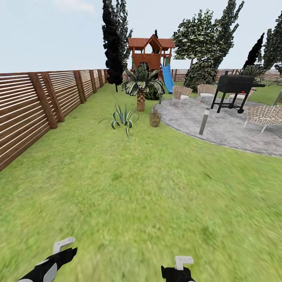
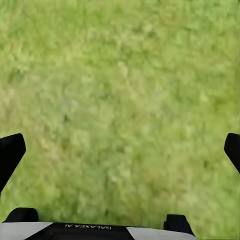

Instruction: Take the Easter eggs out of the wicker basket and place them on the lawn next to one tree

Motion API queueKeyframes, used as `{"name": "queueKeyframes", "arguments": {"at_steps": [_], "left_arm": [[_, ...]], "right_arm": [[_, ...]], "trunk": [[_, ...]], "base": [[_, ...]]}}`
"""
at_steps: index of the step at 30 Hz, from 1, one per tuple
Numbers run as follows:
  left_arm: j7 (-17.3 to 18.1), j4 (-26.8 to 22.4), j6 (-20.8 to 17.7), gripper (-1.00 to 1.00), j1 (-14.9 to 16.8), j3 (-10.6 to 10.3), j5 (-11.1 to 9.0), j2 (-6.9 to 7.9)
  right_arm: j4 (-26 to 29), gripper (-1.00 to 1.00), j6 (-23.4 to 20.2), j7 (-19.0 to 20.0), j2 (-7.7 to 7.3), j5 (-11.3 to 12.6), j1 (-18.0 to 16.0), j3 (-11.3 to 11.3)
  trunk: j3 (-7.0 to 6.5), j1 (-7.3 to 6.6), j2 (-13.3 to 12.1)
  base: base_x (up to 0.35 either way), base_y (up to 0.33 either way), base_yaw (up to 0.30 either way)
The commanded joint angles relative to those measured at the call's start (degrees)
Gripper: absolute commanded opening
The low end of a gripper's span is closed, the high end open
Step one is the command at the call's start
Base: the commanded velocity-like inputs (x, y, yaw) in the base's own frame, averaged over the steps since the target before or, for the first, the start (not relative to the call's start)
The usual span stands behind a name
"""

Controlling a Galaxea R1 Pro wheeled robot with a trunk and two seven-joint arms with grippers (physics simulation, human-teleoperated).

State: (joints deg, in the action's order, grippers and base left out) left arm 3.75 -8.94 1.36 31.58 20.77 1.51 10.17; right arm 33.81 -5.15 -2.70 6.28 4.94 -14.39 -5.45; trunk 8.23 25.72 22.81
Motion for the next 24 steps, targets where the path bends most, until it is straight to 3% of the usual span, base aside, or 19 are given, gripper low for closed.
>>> {"name": "queueKeyframes", "arguments": {"at_steps": [1, 24], "left_arm": [[0.29, 0.07, 0.14, 1.00, 0.06, 0.41, 0.16, 0.01], [0.29, 0.07, 0.14, 1.00, 0.06, 0.32, 0.16, 0.43]], "right_arm": [[0.12, 1.00, -0.30, -0.28, -0.04, 0.51, -0.02, -0.26], [-0.63, 1.00, -0.30, -0.32, 0.00, 0.51, -0.02, -0.27]], "trunk": [[0.12, 0.06, 0.11], [0.12, 0.06, 0.11]], "base": [[0.309, 0.000, 0.000], [0.302, 0.000, 0.000]]}}
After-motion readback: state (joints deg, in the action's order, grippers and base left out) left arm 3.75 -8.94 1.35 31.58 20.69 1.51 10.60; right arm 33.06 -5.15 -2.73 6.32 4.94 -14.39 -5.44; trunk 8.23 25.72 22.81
